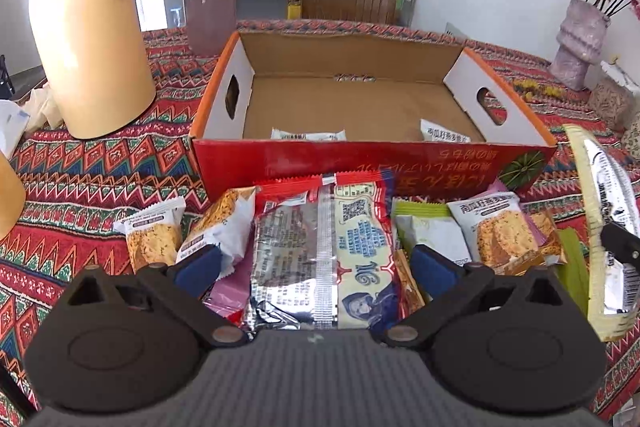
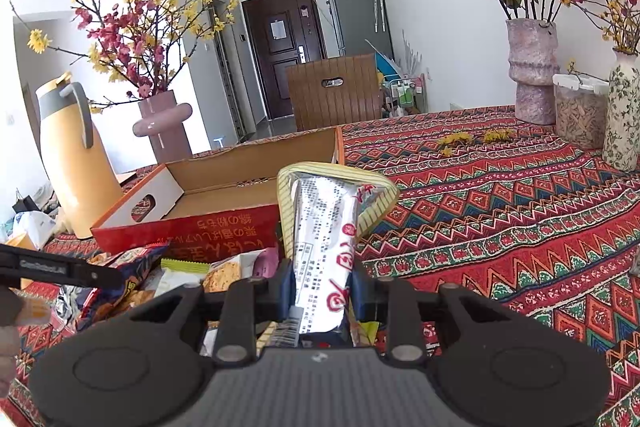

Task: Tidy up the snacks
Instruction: 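Grasp the red-and-silver bag with the left gripper while the right lifts its wrapper, then lower both held packets into the box and open both grippers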

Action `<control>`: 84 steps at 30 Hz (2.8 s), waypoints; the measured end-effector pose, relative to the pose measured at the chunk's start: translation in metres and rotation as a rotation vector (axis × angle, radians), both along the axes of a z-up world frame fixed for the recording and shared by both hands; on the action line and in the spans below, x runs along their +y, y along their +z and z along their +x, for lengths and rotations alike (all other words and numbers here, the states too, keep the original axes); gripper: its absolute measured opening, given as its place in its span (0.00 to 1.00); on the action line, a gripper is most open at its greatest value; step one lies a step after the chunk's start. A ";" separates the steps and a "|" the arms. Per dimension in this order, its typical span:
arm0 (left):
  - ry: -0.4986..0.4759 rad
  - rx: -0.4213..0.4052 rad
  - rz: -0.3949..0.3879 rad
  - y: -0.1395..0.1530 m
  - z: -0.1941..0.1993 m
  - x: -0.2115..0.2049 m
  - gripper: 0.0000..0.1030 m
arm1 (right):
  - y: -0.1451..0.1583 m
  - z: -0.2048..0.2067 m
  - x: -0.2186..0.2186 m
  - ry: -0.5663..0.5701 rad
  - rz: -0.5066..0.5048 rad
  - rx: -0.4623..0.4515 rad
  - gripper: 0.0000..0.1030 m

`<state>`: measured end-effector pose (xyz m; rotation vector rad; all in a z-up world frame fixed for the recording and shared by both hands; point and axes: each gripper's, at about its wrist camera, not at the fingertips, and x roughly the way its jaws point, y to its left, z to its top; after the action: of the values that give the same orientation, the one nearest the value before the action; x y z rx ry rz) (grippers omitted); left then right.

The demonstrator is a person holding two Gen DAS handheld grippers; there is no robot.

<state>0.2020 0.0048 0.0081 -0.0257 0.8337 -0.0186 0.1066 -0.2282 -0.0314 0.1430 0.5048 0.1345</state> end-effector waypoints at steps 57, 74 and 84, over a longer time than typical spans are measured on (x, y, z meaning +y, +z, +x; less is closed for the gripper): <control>0.050 -0.362 -0.029 0.076 0.053 -0.015 0.62 | 0.063 0.154 0.049 0.123 0.033 -0.055 0.27; 0.124 -0.311 0.052 0.017 0.098 -0.006 0.62 | 0.012 0.204 0.059 0.117 0.019 0.051 0.27; 0.109 -0.310 0.014 0.016 0.094 -0.001 0.66 | 0.006 0.200 0.060 0.108 0.014 0.058 0.49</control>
<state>0.2958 0.0034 0.0246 -0.0534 0.5214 0.0839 0.3067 -0.1686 -0.0254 0.1334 0.5701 0.2395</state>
